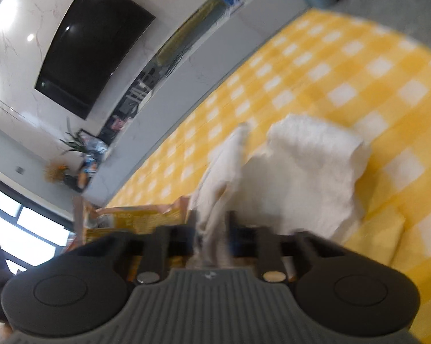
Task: Organize soft objects
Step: 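Lift the snack bag with the left tool while the right tool grasps the white pad, then carry the snack bag and white pad toward the white box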
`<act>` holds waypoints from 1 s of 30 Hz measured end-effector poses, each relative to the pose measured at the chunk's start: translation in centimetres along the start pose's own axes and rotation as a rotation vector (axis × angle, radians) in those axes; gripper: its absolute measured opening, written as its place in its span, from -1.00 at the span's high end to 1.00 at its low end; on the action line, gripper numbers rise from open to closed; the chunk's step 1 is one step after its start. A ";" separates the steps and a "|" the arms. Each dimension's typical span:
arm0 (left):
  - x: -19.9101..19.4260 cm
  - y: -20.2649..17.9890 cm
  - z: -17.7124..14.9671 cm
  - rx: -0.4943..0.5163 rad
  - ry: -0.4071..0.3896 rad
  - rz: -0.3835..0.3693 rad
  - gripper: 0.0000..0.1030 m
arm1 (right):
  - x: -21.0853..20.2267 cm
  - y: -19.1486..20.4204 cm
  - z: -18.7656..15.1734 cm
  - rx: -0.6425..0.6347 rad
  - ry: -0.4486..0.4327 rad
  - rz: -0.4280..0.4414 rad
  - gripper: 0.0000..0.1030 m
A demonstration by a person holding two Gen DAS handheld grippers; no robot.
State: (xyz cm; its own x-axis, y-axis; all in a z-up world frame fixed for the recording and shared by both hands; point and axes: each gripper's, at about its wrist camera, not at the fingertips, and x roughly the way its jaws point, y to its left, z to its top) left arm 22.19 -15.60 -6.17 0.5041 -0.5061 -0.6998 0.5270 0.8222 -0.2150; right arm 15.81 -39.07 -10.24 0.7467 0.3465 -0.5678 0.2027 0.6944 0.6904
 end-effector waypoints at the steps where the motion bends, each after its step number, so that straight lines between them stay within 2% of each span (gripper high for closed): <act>1: 0.0 0.0 0.0 -0.001 0.000 0.001 0.25 | -0.5 0.2 0.1 -0.009 -0.019 0.003 0.78; 5: -0.1 -0.1 0.0 0.011 -0.004 0.006 0.28 | -2.9 0.8 0.4 -0.024 -0.080 0.055 0.80; 12: -0.2 -0.3 0.0 0.016 -0.010 0.017 0.30 | -6.4 3.1 0.2 -0.161 -0.198 0.003 0.81; 17: -0.4 -0.4 0.1 0.017 -0.015 0.049 0.32 | -6.8 4.3 -0.2 -0.257 -0.215 -0.090 0.81; 25: -1.9 0.2 0.0 -0.070 -0.060 0.013 0.35 | -7.3 4.3 -0.4 -0.239 -0.218 -0.123 0.82; 30: -3.6 -0.5 0.7 -0.047 -0.098 0.007 0.35 | -7.8 4.6 -0.4 -0.234 -0.235 -0.125 0.82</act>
State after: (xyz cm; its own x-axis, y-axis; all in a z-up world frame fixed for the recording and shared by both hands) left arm 20.58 -14.36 -3.09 0.5736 -0.5215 -0.6317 0.4914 0.8360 -0.2439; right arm 10.67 -38.30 -2.80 0.8563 0.1138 -0.5038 0.1714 0.8575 0.4850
